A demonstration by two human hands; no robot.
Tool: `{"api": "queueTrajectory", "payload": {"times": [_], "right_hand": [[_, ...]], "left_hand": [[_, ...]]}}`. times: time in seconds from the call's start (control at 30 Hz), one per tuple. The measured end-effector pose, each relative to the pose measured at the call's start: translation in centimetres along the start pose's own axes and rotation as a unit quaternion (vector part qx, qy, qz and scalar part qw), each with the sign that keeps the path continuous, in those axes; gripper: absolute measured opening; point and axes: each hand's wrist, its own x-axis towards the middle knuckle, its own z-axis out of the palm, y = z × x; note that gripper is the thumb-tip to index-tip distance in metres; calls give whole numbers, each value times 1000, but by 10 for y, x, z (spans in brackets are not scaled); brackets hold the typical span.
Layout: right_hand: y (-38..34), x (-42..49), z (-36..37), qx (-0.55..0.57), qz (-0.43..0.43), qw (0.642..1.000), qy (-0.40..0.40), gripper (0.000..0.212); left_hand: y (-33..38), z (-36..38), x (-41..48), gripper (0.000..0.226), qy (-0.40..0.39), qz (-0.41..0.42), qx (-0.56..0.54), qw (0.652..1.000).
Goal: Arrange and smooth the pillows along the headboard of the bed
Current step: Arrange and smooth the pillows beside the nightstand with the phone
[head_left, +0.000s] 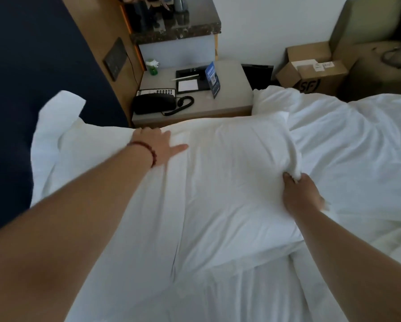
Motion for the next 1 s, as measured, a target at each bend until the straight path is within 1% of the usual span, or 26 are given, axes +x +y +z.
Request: {"api": "queueTrajectory", "payload": {"times": [0.07,0.13,0.2,0.3,0.37,0.43,0.5,0.6,0.63,0.7,0.77,0.83,0.93,1.0], "right_hand": [[-2,-1,11,-28,-10,999,24,51],[-1,-8,21,-23,-38,998,48,59],[5,-17,27,-36,-94,993,56,64],[17,-34,27,-117,-206,971,19,62],[25,-48,28,-152,-255,955,7,66],[31,-65,33,-188,-289,939,-4,72],[37,-78,38,-215,-324,921,-11,77],[36,-83,42,-239,-385,891,-9,88],[31,-83,43,-237,-385,892,-8,91],[14,-82,46,-232,-339,912,-9,95],[-8,-83,54,-230,-283,931,-11,94],[-20,-86,61,-240,-256,936,-21,89],[-14,-89,64,-258,-265,929,-28,85],[-2,-95,64,-241,-298,923,-7,84]], "left_hand": [[13,30,-22,87,65,7,9,998],[34,58,-49,82,100,13,-7,995],[59,86,-79,79,142,21,-52,988],[90,129,-125,68,219,35,-142,965],[104,151,-152,68,223,42,-159,961],[110,167,-165,83,213,73,-140,964],[103,179,-159,97,218,128,-107,962],[74,185,-125,102,208,189,-69,957],[62,184,-110,105,203,203,-48,957],[42,174,-77,113,182,215,-11,959],[28,160,-50,115,163,212,15,964],[24,154,-37,114,149,207,28,966],[31,156,-47,111,148,196,30,969],[38,160,-67,103,160,186,-4,969]]}}
